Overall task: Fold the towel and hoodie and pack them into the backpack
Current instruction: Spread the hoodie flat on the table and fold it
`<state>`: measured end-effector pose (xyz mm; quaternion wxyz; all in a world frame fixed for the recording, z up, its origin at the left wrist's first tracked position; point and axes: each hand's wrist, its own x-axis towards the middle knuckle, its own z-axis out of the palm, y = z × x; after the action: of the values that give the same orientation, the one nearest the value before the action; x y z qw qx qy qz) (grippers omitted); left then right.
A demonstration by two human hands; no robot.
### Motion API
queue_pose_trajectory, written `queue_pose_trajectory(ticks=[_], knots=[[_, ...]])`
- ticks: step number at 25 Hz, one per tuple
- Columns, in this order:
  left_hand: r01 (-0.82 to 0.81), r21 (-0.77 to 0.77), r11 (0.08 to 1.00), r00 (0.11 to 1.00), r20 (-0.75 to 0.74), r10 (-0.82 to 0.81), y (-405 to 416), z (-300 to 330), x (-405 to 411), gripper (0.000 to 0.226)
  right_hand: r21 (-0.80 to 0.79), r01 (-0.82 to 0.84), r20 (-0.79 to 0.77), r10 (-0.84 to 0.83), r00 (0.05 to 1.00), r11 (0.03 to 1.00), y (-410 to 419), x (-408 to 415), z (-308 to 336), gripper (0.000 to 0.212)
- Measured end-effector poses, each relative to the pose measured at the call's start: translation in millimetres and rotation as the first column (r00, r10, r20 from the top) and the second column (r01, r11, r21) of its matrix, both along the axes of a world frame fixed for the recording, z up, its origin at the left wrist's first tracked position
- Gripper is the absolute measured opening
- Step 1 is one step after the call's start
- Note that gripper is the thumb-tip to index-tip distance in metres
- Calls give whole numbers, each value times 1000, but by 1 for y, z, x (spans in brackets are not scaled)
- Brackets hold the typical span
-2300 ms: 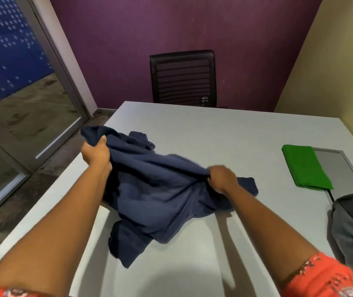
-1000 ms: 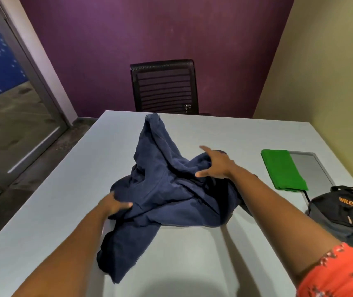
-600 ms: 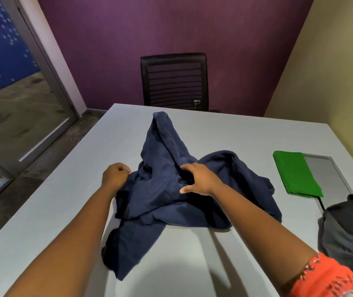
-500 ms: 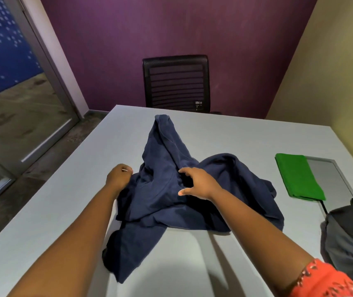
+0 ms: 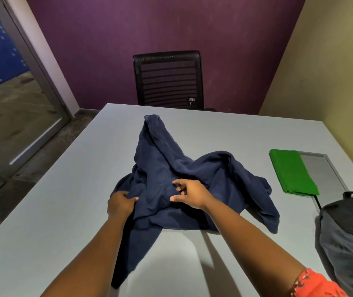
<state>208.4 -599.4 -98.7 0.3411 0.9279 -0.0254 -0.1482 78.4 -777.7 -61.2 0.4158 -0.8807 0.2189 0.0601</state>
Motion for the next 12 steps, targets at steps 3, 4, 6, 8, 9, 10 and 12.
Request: queue_pose_trajectory(ticks=[3,4,6,8,9,10,12], knots=[[1,-104,995,959,282,28,-13,28,-9,23,36,140,107,-143,984,989,2,6,4,57],[97,-93,991,889,457,-44,-19,34,-17,24,52,216,178,-222,959,975,2,9,8,57],[350,30,936,651,711,-266,-31,37,-38,24,55,340,319,-339,885,939,3,17,16,66],[556,197,807,366,814,-451,-40,34,-63,25,-46,370,359,-330,873,928,4,23,24,86],[627,271,730,231,830,-507,-44,28,-74,23,-139,349,327,-290,900,927,4,25,26,95],[681,339,648,110,828,-549,-46,22,-83,22,-228,318,257,-258,931,920,4,26,28,100],[744,465,480,-62,764,-643,-46,11,-91,21,-324,291,94,-276,957,900,0,24,27,87]])
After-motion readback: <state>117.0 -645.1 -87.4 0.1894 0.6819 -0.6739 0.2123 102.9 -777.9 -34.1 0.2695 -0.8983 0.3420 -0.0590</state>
